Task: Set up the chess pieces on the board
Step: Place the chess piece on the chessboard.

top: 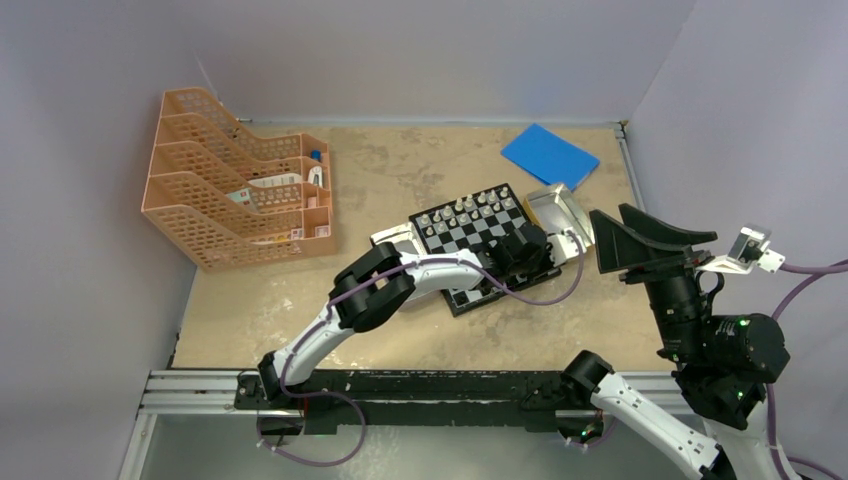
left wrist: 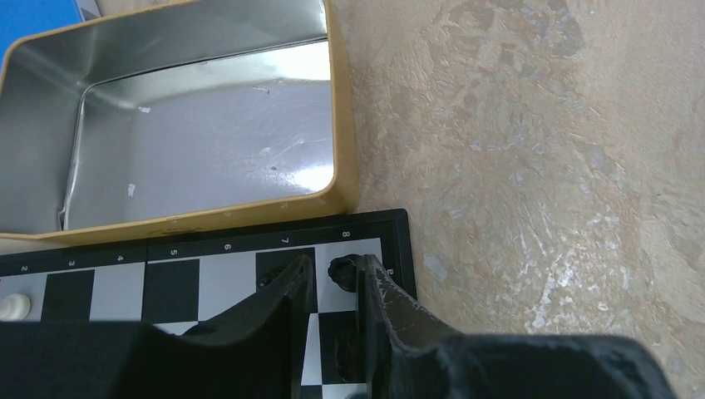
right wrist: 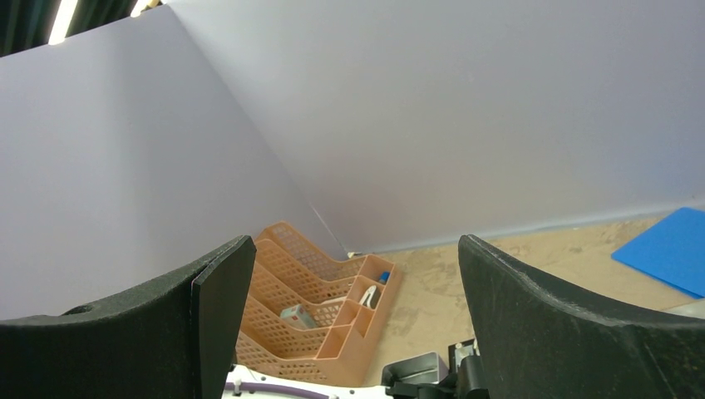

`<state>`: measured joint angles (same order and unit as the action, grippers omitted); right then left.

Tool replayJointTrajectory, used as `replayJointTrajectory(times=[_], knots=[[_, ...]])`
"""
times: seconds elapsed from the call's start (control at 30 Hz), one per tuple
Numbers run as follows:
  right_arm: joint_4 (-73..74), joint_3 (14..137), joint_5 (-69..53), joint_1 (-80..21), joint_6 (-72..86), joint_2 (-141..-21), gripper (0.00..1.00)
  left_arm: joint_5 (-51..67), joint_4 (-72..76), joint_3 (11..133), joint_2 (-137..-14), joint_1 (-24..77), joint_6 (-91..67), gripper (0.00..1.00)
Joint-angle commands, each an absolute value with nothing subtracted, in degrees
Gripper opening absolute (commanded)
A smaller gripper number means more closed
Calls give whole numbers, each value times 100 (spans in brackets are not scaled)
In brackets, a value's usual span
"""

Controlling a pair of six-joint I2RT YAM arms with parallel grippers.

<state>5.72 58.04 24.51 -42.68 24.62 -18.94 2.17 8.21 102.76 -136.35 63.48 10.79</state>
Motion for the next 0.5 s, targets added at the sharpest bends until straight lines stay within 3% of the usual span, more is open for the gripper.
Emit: replayJointTrajectory(times=[0.0,0.47], knots=[[249,5884,2409,-4252,2468,-1809,94,16,1139,10494,-13710,6437,1332,26],[328,5741,2299,-4247,2531,-1798,94,98,1192,10430,-13402,6530,1058,30]])
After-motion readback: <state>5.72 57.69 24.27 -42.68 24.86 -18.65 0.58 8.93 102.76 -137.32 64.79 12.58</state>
